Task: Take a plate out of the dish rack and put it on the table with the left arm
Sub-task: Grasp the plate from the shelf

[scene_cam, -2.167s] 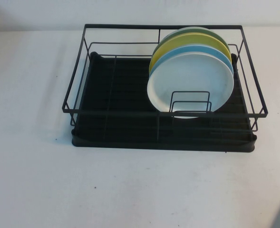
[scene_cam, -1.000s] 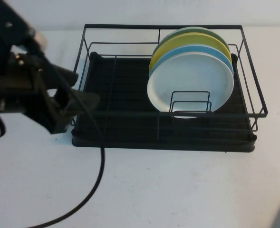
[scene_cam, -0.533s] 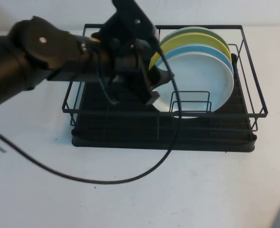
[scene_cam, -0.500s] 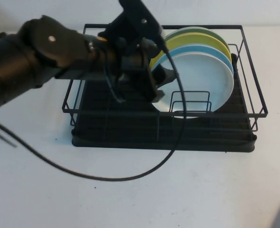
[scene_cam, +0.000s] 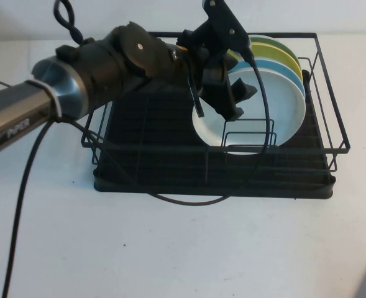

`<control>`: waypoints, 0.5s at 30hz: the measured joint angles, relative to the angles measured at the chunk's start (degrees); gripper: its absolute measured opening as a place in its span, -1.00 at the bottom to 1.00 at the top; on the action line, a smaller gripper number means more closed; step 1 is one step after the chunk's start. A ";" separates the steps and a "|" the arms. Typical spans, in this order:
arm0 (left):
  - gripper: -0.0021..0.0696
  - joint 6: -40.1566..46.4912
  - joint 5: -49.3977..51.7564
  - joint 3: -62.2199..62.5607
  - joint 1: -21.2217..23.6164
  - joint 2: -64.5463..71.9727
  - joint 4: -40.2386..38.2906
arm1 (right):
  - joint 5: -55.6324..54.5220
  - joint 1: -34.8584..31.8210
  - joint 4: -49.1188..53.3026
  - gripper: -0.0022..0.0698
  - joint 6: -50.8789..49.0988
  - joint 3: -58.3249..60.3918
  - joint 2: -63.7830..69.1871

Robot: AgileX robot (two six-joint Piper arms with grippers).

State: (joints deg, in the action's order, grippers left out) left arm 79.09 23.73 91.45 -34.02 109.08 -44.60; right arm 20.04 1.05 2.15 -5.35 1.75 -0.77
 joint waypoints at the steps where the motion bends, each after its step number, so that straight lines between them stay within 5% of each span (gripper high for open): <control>1: 0.29 0.81 -0.31 0.30 0.00 0.64 -0.20 | 0.00 0.00 0.00 -0.99 0.00 0.00 0.00; 9: 0.15 4.28 -3.62 0.44 0.00 3.02 -1.89 | 0.00 0.00 0.00 -0.99 0.00 0.00 0.00; 15: -0.71 5.25 -6.19 0.44 0.00 3.02 -2.23 | 0.00 0.00 0.00 -0.99 0.00 0.00 0.00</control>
State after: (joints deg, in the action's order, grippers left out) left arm 84.34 17.55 91.90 -34.02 112.10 -46.83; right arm 20.04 1.05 2.15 -5.35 1.75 -0.77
